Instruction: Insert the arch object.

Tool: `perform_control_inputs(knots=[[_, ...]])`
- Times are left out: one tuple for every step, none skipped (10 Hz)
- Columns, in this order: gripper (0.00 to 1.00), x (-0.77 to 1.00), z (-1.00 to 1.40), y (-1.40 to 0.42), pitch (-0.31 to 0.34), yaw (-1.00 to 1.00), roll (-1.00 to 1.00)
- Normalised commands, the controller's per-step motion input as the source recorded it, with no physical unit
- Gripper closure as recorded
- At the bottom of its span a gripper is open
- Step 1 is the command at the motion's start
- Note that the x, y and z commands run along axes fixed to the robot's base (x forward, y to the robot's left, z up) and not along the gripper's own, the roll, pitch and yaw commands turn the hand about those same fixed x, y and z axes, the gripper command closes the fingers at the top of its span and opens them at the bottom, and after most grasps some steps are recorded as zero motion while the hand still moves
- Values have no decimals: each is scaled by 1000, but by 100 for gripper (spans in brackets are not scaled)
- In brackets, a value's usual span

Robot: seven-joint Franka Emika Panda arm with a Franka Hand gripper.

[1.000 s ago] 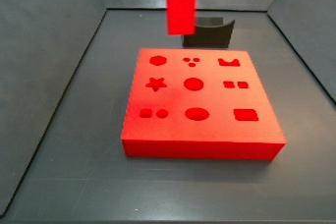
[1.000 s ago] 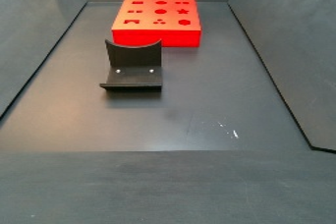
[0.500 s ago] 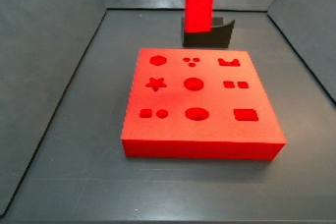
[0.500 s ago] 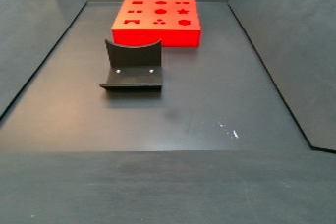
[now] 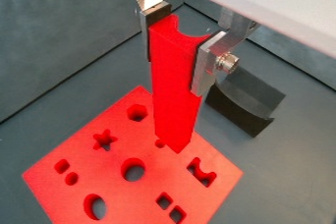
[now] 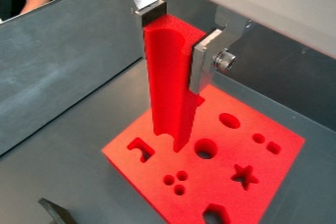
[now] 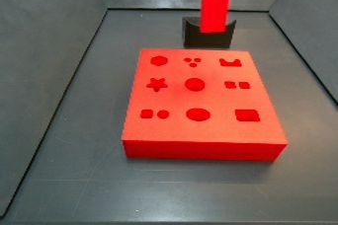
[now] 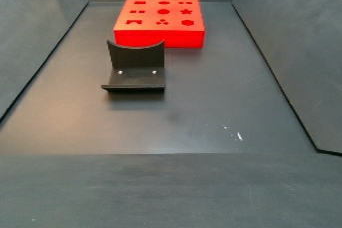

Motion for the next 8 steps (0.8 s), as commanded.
perform_control_inputs(knots=[[100,1000,-74,123,47,0,66],[100,1000,-111,91,34,-14,43],[100,1000,-126,60,14,-9,33],[100,0,0,0,0,0,16],[100,417,-91,0,186,0,117],[100,554,-60,0,371,-97,227],[100,563,-54,46,356,-151,154],[100,534,-40,0,286,-197,71]])
